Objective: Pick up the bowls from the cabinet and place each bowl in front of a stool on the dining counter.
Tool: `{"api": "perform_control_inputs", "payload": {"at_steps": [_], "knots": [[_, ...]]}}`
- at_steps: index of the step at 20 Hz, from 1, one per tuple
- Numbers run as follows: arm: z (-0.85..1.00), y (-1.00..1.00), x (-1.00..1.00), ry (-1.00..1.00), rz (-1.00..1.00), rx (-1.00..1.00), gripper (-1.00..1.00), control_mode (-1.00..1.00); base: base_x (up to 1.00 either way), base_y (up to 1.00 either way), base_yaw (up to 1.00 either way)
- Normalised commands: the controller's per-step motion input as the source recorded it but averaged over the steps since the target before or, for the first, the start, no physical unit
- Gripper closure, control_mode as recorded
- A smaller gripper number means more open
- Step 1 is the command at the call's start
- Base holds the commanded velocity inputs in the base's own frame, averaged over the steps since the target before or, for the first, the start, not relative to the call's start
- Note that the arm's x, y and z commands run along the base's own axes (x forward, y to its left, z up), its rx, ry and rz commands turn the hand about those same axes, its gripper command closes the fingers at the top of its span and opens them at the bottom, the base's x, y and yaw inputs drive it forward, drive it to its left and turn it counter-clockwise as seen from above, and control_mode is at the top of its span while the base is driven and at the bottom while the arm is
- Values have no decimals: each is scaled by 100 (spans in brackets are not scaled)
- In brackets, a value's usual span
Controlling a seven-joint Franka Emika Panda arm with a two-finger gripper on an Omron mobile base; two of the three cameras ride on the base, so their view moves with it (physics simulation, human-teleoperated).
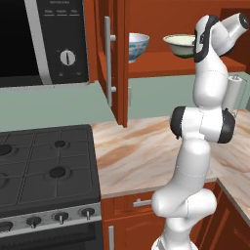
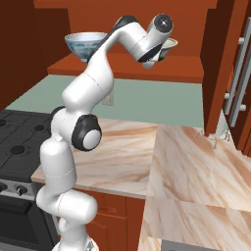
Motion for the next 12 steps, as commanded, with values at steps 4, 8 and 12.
{"api": "perform_control_inputs", "payload": {"at_steps": [4, 8, 12], "knots": [[0, 0, 0, 0, 0, 0, 100, -100, 0, 0, 0], [-3, 0, 0, 0, 0, 0, 100, -100, 0, 0, 0], [-11, 0, -16, -8, 0, 0, 100, -100, 0, 0, 0]]}}
